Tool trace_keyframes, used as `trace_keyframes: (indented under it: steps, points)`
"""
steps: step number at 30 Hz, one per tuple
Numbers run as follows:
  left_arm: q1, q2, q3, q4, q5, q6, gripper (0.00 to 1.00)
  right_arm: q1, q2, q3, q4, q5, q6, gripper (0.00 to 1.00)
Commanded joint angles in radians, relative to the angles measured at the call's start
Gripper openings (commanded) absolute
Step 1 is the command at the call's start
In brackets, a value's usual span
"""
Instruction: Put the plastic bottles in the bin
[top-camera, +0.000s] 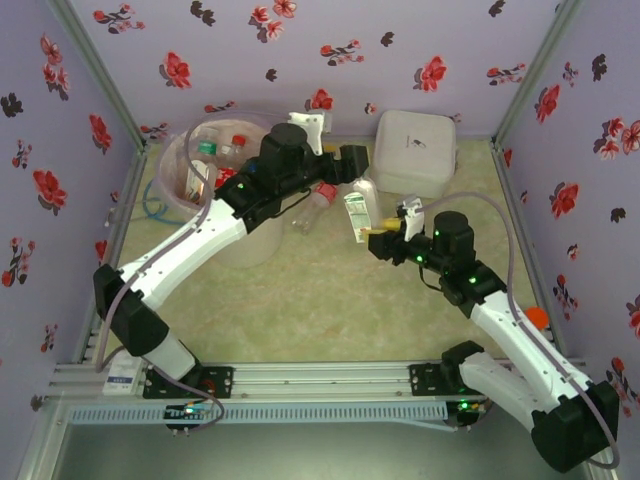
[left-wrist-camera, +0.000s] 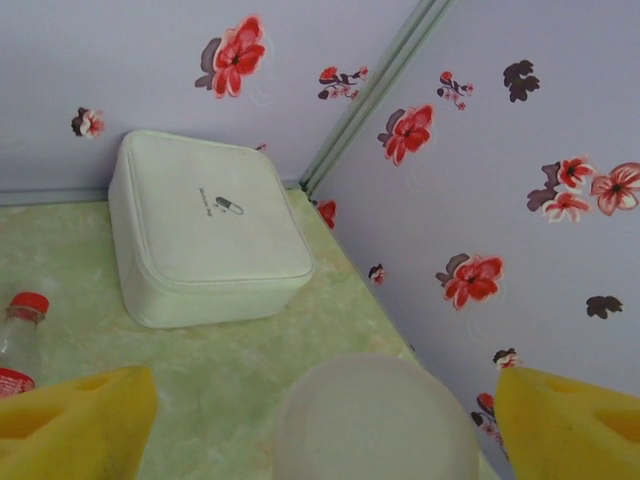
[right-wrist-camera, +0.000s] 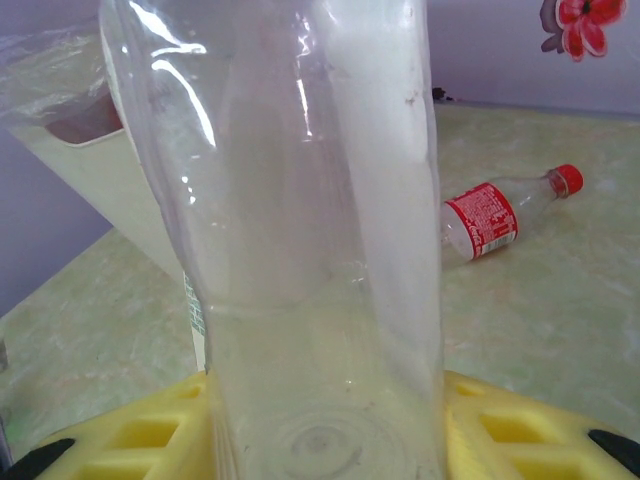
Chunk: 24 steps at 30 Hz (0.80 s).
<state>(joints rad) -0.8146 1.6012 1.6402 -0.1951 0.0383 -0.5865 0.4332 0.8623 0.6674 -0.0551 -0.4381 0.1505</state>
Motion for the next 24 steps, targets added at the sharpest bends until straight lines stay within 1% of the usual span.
trace_keyframes:
  steps: [1, 3, 6, 9, 12, 13, 14, 15, 16, 17, 20, 24]
  points:
    - [-0.005, 0.009, 0.036, 0.009, 0.021, 0.014, 0.75, 0.010, -0.004, -0.006, 0.062, -0.002, 0.021, 0.44]
    - [-0.005, 0.014, 0.037, 0.008, 0.025, 0.013, 0.63, 0.011, -0.002, -0.008, 0.073, -0.004, 0.023, 0.44]
    - [-0.005, 0.016, 0.040, 0.006, 0.030, 0.017, 0.49, 0.012, 0.001, -0.011, 0.087, -0.004, 0.029, 0.45]
    - [-0.005, 0.017, 0.046, 0.002, 0.031, 0.024, 0.40, 0.013, 0.007, -0.011, 0.098, -0.005, 0.033, 0.45]
    - [-0.003, 0.017, 0.059, -0.011, 0.029, 0.038, 0.32, 0.012, 0.014, -0.007, 0.099, -0.011, 0.037, 0.50]
    - [-0.002, 0.016, 0.062, -0.013, 0.030, 0.041, 0.30, 0.012, 0.014, -0.007, 0.100, -0.010, 0.038, 0.54]
    - [0.002, 0.017, 0.068, -0.018, 0.029, 0.044, 0.30, 0.012, 0.014, -0.007, 0.102, -0.007, 0.038, 0.61]
    - [0.005, 0.017, 0.074, -0.021, 0.029, 0.046, 0.28, 0.012, 0.012, -0.007, 0.101, -0.004, 0.037, 0.71]
    - [0.010, 0.017, 0.084, -0.028, 0.029, 0.052, 0.27, 0.012, 0.009, -0.007, 0.099, 0.000, 0.032, 0.89]
    - [0.016, 0.016, 0.094, -0.036, 0.028, 0.062, 0.26, 0.012, 0.004, -0.007, 0.097, 0.003, 0.023, 0.99]
    - [0.044, 0.004, 0.144, -0.077, 0.017, 0.105, 0.24, 0.012, -0.014, -0.007, 0.078, 0.026, 0.006, 1.00]
    - [0.098, -0.049, 0.214, -0.141, -0.042, 0.189, 0.19, 0.012, -0.042, -0.012, 0.018, 0.096, -0.025, 1.00]
